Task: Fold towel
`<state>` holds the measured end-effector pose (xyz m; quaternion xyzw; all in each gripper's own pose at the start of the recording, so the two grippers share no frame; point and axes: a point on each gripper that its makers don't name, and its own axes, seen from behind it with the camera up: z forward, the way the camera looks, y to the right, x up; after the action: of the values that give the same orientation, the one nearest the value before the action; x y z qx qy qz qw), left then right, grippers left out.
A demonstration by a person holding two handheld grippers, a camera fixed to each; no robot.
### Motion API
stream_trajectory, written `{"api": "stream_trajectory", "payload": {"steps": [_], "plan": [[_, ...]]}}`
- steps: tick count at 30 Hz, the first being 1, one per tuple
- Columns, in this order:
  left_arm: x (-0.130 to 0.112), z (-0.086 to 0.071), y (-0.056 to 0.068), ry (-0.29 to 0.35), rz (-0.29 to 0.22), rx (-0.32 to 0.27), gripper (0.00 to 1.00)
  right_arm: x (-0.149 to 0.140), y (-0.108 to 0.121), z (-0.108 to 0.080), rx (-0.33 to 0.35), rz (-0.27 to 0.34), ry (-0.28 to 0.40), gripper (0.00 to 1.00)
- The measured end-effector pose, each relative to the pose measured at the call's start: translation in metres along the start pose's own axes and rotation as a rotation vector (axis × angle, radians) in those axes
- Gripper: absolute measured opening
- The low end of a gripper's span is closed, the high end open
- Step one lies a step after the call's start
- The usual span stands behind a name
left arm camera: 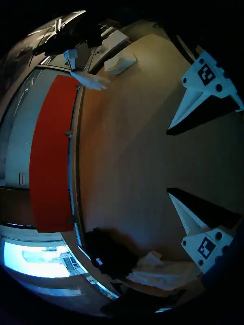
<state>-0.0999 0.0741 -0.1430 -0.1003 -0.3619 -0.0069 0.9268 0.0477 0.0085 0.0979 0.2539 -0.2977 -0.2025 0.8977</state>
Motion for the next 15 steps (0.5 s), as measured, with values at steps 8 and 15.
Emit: {"api": "stream_trajectory", "payload": {"steps": [8, 15], "plan": [[0.004, 0.005, 0.004, -0.007, 0.01, 0.001, 0.96, -0.014, 0.035, -0.003, -0.041, 0.018, -0.029, 0.03], [0.008, 0.007, 0.007, -0.01, 0.018, 0.002, 0.96, -0.028, 0.061, -0.008, -0.074, 0.03, -0.051, 0.03]]}}
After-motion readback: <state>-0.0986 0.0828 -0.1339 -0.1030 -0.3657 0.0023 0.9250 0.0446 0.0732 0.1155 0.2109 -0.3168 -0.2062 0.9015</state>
